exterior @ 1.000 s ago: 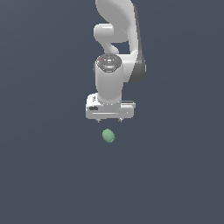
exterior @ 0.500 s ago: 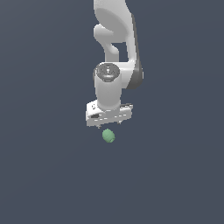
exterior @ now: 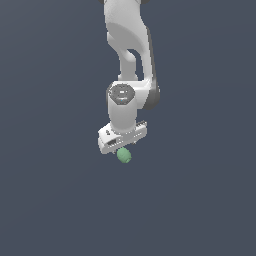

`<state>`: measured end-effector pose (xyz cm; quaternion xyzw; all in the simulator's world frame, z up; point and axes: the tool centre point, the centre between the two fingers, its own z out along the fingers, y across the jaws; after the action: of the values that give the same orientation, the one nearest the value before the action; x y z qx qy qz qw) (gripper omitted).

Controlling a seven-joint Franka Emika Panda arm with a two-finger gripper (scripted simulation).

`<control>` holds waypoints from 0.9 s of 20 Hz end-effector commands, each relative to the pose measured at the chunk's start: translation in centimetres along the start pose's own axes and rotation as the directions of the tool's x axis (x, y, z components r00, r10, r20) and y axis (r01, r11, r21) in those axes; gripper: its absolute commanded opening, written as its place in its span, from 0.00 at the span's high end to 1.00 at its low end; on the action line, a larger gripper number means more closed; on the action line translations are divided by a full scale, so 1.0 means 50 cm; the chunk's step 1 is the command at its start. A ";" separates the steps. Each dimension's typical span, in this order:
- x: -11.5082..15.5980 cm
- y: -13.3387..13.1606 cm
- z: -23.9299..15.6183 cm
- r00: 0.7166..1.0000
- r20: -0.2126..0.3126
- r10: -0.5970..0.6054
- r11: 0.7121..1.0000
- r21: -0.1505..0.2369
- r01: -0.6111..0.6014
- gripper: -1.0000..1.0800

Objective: Pick up the object and move it to a goal position.

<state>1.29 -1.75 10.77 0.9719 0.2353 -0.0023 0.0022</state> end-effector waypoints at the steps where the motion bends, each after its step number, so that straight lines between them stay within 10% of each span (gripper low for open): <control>1: 0.001 0.002 0.012 0.999 -0.002 -0.050 0.999 0.001 0.050 0.04; 18: 0.003 0.005 0.049 0.989 -0.005 -0.145 0.989 0.002 0.145 0.04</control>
<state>1.55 -1.92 8.66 0.9524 0.3048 0.0002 0.0002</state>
